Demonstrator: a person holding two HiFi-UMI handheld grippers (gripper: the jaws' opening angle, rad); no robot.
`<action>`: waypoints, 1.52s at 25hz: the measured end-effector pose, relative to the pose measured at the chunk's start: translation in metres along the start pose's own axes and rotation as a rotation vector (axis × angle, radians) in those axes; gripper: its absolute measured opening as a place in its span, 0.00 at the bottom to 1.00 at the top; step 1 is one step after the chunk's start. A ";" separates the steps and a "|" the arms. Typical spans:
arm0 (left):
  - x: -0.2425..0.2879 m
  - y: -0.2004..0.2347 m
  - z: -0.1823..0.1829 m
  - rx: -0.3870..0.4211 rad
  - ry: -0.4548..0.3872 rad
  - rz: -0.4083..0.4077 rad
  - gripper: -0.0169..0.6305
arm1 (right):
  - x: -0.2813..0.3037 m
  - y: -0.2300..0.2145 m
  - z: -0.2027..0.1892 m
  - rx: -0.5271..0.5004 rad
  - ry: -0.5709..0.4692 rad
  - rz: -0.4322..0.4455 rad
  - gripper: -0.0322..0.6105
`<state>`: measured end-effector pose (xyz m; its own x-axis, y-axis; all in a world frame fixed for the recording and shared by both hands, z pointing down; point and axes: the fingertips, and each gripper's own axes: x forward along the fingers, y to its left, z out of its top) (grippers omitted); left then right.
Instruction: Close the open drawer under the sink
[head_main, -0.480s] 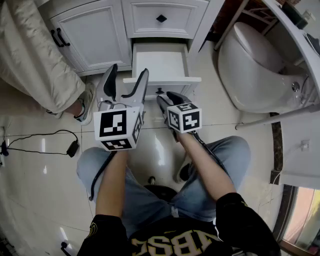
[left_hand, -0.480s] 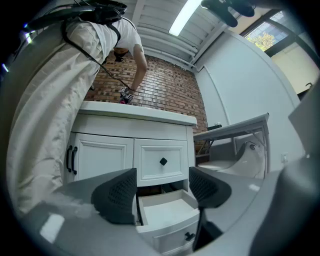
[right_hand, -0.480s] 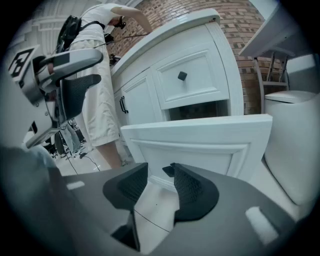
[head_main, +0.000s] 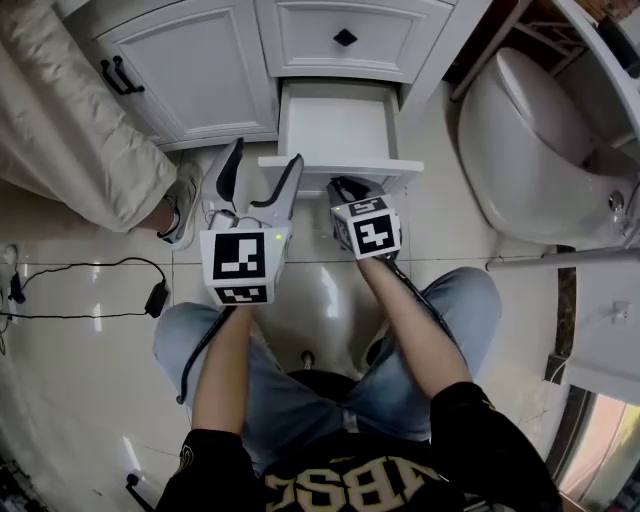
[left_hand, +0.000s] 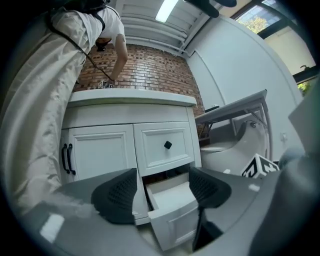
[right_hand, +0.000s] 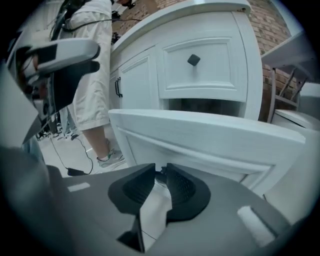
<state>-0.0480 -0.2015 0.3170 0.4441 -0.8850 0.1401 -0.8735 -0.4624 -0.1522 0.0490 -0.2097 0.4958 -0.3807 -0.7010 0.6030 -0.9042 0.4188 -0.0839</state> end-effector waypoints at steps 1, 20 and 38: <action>0.003 0.004 -0.004 -0.015 0.008 0.000 0.53 | 0.006 -0.004 0.005 0.018 0.000 -0.010 0.17; 0.081 0.044 -0.023 -0.246 -0.006 -0.018 0.50 | 0.103 -0.076 0.097 -0.108 -0.039 -0.169 0.16; 0.040 0.051 0.007 -0.163 -0.045 -0.010 0.51 | 0.092 -0.046 0.098 -0.083 -0.103 0.007 0.64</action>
<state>-0.0738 -0.2609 0.3084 0.4584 -0.8835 0.0963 -0.8880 -0.4596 0.0106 0.0369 -0.3500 0.4778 -0.4089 -0.7514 0.5179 -0.8839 0.4673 -0.0197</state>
